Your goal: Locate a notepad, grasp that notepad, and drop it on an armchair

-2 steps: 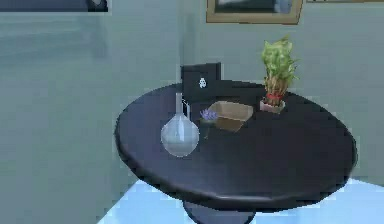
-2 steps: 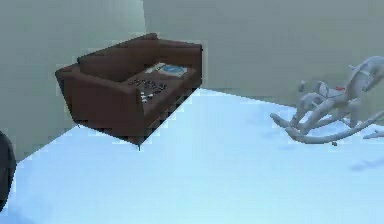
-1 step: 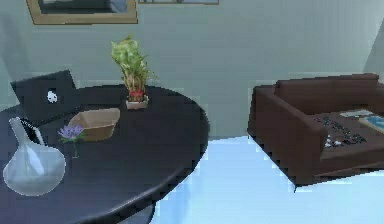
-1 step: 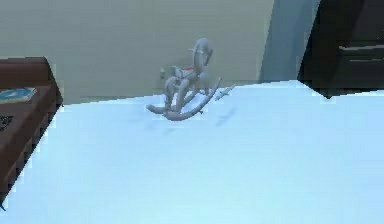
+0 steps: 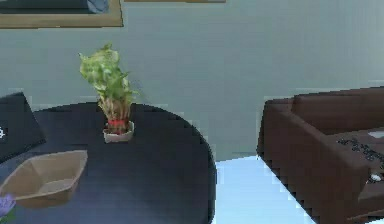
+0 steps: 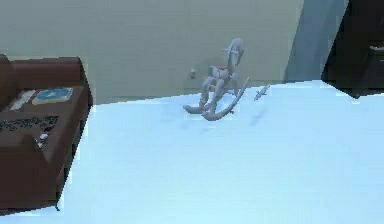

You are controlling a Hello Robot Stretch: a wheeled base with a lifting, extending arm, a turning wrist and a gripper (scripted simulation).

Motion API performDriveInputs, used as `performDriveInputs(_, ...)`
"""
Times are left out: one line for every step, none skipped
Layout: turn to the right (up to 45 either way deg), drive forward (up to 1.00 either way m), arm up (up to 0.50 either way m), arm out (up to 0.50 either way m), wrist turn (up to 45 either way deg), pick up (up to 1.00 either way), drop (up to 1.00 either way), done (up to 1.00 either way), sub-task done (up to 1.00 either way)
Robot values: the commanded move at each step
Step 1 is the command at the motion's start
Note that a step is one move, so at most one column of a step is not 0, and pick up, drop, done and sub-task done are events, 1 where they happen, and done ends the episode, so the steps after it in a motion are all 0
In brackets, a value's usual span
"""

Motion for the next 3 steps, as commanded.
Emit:
performDriveInputs(-45.0, 0.00, 0.00, 0.00, 0.0, 0.00, 0.00, 0.00, 0.00)
performDriveInputs(-45.0, 0.00, 0.00, 0.00, 0.0, 0.00, 0.00, 0.00, 0.00)
performDriveInputs(-45.0, 0.00, 0.00, 0.00, 0.0, 0.00, 0.00, 0.00, 0.00)
